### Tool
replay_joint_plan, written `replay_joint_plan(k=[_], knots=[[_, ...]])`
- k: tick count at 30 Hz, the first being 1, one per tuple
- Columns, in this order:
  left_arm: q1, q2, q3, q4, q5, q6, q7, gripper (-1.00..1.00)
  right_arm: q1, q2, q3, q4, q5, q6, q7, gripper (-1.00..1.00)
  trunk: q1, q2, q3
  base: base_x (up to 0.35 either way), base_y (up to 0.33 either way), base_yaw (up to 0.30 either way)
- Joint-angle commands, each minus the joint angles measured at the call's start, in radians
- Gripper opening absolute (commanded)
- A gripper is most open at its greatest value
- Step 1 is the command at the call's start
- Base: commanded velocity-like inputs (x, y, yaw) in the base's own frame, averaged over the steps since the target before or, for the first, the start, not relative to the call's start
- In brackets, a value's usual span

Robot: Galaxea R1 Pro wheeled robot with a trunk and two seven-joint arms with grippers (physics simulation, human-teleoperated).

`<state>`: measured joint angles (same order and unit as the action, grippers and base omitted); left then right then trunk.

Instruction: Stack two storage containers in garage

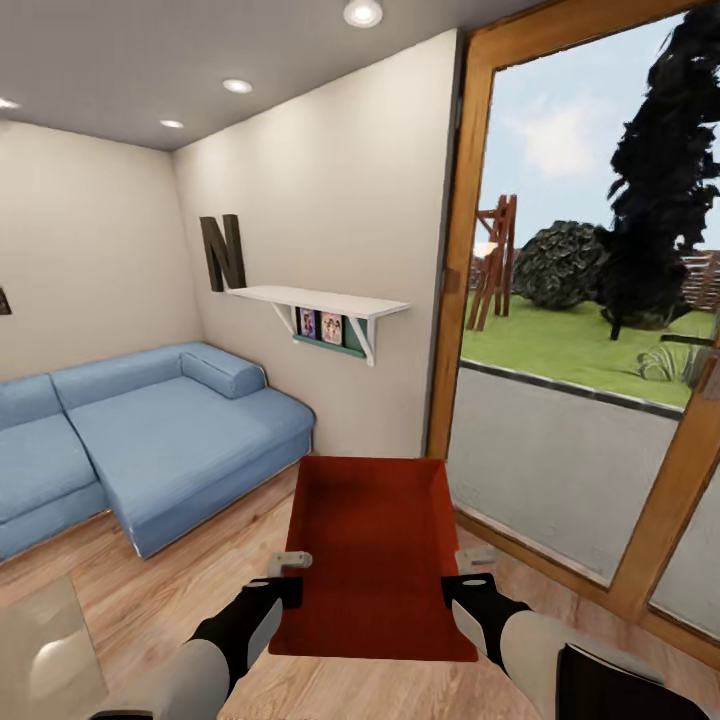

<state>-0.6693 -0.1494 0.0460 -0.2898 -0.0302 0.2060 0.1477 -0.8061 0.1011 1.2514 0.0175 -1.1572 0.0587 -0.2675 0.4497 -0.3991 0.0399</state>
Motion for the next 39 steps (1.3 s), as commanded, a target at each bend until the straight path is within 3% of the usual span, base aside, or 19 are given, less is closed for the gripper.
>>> replay_joint_plan(k=[1,39], knots=[[0.001,0.001,0.011,0.001,-0.016,0.007,0.022,-1.00,-0.001,0.000,-0.018,-0.002,0.004,-0.016,0.004,-1.00,0.000,-0.001,-0.001,0.000,0.000,0.276],[0.001,0.001,0.011,0.001,-0.016,0.007,0.021,-1.00,-0.001,0.000,-0.018,-0.002,0.004,-0.016,0.004,-1.00,0.000,-0.001,-0.001,0.000,0.000,0.276]])
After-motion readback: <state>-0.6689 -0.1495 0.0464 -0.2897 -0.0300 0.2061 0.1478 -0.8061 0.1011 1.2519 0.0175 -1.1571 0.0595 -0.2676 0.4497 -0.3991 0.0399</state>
